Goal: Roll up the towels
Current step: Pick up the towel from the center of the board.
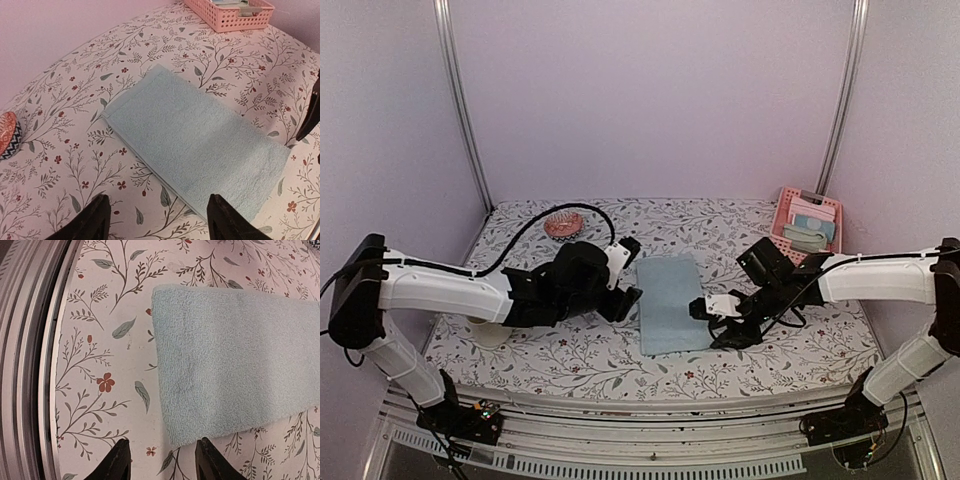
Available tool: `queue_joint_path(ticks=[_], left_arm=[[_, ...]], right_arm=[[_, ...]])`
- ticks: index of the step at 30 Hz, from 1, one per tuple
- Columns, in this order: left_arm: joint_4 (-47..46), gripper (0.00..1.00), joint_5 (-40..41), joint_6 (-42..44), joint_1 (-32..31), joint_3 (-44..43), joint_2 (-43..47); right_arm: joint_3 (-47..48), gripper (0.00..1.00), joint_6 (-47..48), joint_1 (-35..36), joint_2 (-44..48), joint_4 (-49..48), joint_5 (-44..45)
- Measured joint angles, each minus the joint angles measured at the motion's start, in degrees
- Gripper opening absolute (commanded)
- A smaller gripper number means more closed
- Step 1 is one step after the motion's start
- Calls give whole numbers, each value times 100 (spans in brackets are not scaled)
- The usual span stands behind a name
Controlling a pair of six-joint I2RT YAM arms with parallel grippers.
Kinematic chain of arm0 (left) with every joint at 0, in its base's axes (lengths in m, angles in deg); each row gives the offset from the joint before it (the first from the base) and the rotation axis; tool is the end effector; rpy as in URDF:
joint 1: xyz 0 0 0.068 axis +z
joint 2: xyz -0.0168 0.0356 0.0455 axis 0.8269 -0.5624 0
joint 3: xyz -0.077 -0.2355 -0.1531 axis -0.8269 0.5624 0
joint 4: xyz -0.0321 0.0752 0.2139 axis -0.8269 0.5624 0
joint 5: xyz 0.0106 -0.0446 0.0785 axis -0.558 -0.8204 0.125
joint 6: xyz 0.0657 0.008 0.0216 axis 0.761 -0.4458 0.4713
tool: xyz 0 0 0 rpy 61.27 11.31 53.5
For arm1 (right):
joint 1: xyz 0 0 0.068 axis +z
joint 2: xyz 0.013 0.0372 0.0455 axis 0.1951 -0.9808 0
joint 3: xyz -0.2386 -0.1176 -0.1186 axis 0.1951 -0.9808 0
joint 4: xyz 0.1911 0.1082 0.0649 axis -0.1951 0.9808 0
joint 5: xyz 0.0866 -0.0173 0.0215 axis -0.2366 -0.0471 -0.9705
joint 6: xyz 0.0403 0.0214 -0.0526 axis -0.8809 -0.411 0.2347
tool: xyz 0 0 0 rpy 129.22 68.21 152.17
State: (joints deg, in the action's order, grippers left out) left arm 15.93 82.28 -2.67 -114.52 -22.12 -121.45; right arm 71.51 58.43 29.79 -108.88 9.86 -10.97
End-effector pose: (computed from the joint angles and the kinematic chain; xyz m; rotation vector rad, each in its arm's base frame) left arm 0.1856 -0.2671 0.2501 0.7213 1.9848 -0.3089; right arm 0.1781 0.1862 0.2100 -1.8562 1.7959 0.5358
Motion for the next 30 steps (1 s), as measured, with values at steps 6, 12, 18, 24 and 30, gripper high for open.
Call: queue_joint_path(ticks=[6, 12, 18, 24, 30], left_arm=[[-382, 65, -302, -254, -2, 389, -66], [-487, 63, -678, -446, -2, 492, -66], [-590, 63, -796, -516, -2, 667, -11], [-592, 60, -791, -533, -2, 798, -2], [-599, 54, -796, -498, -2, 914, 9]], right_arm=[[-22, 46, 149, 533, -142, -575, 544], [-46, 43, 168, 859, -586, -896, 940], [-46, 39, 164, 883, -979, -1051, 1187], [-17, 21, 162, 883, -1272, -1237, 1333], [109, 7, 164, 883, -1384, -1233, 1303]])
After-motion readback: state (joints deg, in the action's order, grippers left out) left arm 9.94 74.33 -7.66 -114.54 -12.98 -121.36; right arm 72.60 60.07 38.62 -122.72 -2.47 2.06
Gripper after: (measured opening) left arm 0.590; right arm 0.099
